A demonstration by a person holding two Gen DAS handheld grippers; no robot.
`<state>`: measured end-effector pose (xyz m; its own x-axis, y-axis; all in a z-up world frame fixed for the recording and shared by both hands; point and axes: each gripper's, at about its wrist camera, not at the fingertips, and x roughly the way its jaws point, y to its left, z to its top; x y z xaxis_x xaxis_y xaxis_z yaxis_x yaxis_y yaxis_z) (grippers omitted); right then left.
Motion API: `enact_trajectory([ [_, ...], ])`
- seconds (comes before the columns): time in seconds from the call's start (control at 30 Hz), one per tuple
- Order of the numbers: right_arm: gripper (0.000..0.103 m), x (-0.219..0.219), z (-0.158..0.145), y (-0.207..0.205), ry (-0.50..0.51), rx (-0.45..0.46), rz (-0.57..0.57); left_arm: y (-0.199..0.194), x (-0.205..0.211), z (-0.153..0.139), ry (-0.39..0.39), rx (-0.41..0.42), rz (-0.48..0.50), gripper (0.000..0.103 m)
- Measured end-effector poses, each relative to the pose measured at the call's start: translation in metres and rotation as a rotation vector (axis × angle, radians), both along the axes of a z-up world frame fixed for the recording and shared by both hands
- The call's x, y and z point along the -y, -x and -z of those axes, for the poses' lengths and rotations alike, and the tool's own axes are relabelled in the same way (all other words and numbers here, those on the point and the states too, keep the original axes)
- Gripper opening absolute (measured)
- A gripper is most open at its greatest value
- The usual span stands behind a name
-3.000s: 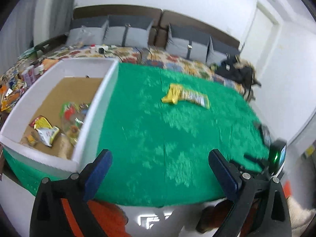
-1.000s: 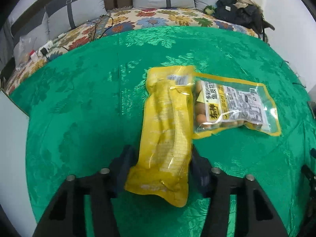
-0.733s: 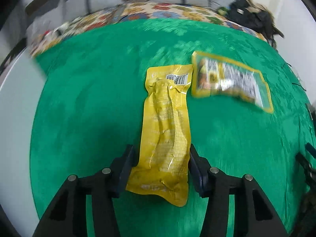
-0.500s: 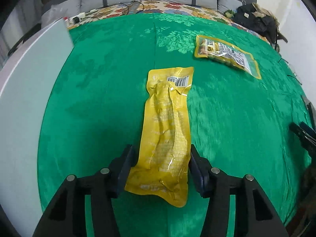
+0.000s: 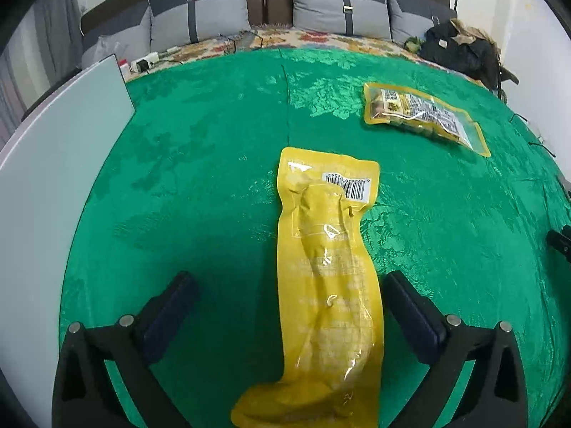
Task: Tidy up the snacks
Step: 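Open the left gripper around the long yellow pack on the bed, then grasp the yellow-bordered peanut pack with the right gripper and lift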
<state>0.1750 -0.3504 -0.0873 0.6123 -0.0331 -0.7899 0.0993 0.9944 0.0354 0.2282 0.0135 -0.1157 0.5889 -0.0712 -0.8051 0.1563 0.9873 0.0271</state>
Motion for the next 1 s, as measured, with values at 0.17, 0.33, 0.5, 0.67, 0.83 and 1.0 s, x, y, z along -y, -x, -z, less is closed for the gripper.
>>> enact_trajectory([
  [0.17, 0.089, 0.0, 0.0, 0.0, 0.0, 0.0, 0.0, -0.003, 0.0, 0.001, 0.002, -0.001, 0.0, 0.103],
  [0.33, 0.089, 0.0, 0.0, 0.0, 0.001, 0.0, 0.0, -0.002, 0.0, 0.001, 0.003, -0.001, -0.001, 0.103],
  [0.5, 0.094, -0.002, 0.002, -0.002, -0.001, -0.007, -0.016, -0.002, 0.0, 0.001, 0.007, -0.001, -0.004, 0.103],
  [0.67, 0.094, -0.004, 0.002, -0.005, 0.008, -0.009, -0.069, -0.003, -0.002, 0.001, 0.011, -0.001, -0.006, 0.103],
  [0.83, 0.092, -0.015, -0.031, -0.029, 0.077, 0.088, -0.216, -0.002, -0.002, 0.002, 0.011, -0.001, -0.006, 0.103],
  [1.0, 0.093, -0.072, -0.067, -0.102, 0.042, 0.092, -0.625, -0.002, -0.001, 0.002, 0.011, -0.001, -0.006, 0.103],
])
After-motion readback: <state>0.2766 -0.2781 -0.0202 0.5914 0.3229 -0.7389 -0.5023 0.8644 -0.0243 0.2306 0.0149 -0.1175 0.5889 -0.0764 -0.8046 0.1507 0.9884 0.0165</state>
